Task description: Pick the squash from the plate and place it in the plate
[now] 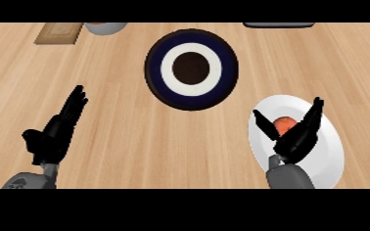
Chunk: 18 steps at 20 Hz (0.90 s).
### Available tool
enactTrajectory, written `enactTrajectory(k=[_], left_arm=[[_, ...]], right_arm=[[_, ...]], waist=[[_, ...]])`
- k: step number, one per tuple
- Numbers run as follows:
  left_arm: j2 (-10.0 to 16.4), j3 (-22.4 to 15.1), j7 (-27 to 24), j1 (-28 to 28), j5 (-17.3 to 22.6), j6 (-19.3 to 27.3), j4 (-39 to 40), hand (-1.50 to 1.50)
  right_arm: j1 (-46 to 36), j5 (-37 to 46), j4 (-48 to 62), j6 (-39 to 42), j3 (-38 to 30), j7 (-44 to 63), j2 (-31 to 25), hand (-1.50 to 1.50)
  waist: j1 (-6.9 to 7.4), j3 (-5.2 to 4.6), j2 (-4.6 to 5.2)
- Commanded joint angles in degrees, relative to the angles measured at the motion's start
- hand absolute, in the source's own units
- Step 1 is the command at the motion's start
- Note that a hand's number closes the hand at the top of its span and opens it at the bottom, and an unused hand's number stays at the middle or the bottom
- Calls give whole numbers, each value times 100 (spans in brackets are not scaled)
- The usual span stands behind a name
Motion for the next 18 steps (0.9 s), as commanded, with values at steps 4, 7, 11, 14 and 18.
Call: enactTrajectory(k=[4,7,11,14,18], left_arm=[[22,46,-103,92,15,-97,-43,0],[-42,-23,95,91,5,-33,-177,0],[-131,-16,-119,101,-127,-18,72,0],[22,170,128,-45,42,-156,-37,0],[-131,152,-119,-28,-119,-184,161,0]], right_arm=[[299,998,72,1485,-2,1748,80,-150],[306,1383,-346,2444,-82,2602,80,-150],[70,1941,-1325,3481,181,4052,80,-150],[258,2328,-1964,4233,535,4969,81,-150],[382,2394,-2477,4869,563,5465,81,-150]], waist=[[0,-23,-4],[-28,-8,-27],[-14,6,-9],[-10,16,-13],[28,27,23]])
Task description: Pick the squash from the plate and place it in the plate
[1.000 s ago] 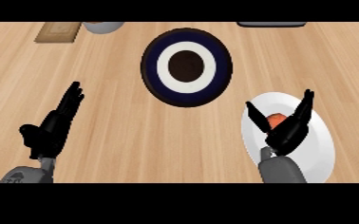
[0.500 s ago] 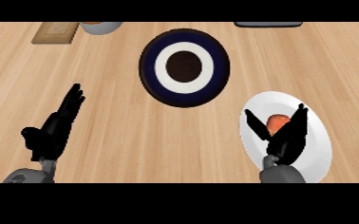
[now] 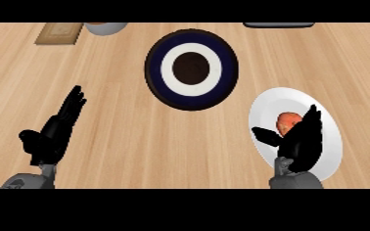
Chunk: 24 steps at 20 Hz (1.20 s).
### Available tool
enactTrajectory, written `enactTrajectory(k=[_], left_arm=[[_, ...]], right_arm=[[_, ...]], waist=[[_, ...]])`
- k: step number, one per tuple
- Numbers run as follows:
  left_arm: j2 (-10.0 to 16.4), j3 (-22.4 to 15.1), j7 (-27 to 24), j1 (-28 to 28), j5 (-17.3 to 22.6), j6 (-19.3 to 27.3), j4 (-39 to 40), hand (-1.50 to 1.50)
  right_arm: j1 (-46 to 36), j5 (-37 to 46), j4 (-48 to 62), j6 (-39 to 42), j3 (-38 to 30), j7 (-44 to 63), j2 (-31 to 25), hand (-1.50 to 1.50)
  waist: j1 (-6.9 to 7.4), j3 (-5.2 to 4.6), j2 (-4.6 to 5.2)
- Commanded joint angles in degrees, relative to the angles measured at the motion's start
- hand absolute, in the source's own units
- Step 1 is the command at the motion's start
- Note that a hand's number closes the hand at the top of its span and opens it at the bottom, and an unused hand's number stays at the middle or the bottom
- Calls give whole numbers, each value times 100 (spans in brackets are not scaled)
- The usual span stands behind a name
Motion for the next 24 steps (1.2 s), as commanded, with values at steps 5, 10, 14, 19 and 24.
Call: enactTrajectory(k=[5,10,14,19,24], left_arm=[[-95,4,75,88,-104,9,-143,0],[-287,110,-200,-26,-239,-85,256,0],[-306,134,-210,98,-295,-175,129,0],[-550,-33,13,75,-607,178,-54,0],[-561,263,25,-291,-564,-264,377,0]], right_arm=[[-170,-33,-610,1721,-122,1395,0,-150],[-6,-221,-171,1103,15,1162,0,-150],[-157,-482,-165,1676,-729,661,-64,-150],[-522,-381,510,1543,-1030,659,-15,-150],[-53,-555,666,1298,-1063,27,0,-150]], waist=[[89,18,26],[86,21,46],[84,21,44],[109,24,48],[66,23,45]])
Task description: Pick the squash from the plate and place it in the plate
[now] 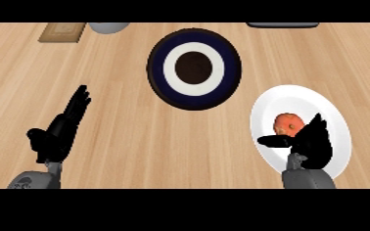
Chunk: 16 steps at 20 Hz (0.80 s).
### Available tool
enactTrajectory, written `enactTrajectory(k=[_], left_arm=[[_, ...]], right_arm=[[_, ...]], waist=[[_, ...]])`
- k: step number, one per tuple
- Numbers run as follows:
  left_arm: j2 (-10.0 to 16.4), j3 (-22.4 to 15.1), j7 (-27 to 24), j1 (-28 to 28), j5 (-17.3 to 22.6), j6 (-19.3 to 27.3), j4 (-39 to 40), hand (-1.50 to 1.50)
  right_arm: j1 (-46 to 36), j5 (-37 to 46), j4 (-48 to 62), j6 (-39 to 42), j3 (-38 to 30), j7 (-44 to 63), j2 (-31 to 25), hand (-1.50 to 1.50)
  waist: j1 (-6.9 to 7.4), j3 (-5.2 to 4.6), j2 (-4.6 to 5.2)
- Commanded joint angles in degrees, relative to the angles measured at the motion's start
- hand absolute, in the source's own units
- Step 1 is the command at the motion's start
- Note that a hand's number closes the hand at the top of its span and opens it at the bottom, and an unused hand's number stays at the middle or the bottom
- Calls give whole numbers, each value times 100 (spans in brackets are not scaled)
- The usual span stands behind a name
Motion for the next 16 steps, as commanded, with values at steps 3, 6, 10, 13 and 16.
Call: enactTrajectory(k=[3,6,10,13,16], left_arm=[[-200,128,77,-42,-212,-13,-11,0],[-174,327,295,41,-277,-199,-251,0],[-148,558,109,-96,-257,-472,85,0],[-267,449,350,-38,-485,-281,-206,0],[-303,313,182,67,-382,-328,-217,0]], right_arm=[[-7,-598,595,117,-227,-503,-108,150],[-340,-390,649,39,-230,-284,-54,150],[-165,-375,592,-161,-171,-586,-105,150],[-310,38,643,-199,-96,-495,-229,150],[-199,-1072,970,143,155,-2978,-885,150]], waist=[[-2,9,10],[9,8,7],[-8,7,8],[4,8,6],[137,33,32]])
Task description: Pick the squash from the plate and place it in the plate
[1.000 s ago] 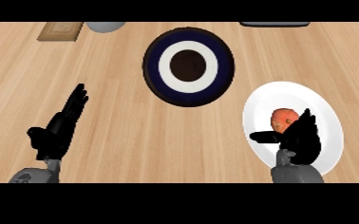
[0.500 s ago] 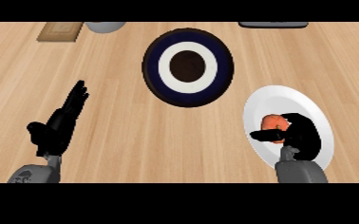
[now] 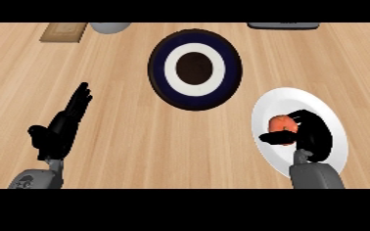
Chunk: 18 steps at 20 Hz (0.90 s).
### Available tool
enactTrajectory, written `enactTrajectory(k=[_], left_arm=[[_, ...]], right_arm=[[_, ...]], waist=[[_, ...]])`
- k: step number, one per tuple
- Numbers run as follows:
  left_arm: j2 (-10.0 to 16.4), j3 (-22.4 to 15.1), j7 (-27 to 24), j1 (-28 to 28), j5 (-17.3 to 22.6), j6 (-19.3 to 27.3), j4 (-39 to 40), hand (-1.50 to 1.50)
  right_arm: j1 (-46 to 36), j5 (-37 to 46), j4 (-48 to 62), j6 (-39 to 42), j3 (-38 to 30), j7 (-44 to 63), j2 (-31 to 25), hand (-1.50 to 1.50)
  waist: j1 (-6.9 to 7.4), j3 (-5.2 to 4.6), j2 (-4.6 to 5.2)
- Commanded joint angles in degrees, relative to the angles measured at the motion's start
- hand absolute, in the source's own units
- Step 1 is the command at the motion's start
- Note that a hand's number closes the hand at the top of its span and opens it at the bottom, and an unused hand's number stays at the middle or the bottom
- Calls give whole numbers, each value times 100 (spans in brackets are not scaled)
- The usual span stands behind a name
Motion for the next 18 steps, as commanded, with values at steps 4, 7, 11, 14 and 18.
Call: enactTrajectory(k=[4,7,11,14,18], left_arm=[[-32,-34,71,-121,5,-39,-16,0],[-44,-27,-220,95,-47,-61,41,0],[67,144,-94,80,-5,-66,12,0],[-31,81,-14,249,-22,-163,-145,0],[-178,165,-69,-47,-151,-53,204,0]], right_arm=[[-82,-957,170,774,627,-3323,-1097,150],[-46,-1465,406,407,243,-4804,-1507,150],[-12,-2216,759,561,-269,-6329,-1956,150],[39,-2368,601,670,-413,-6678,-2016,150],[178,-2661,-154,647,-725,-6750,-2063,150]], waist=[[116,87,95],[70,75,91],[-9,53,54],[-29,43,39],[-97,38,36]])
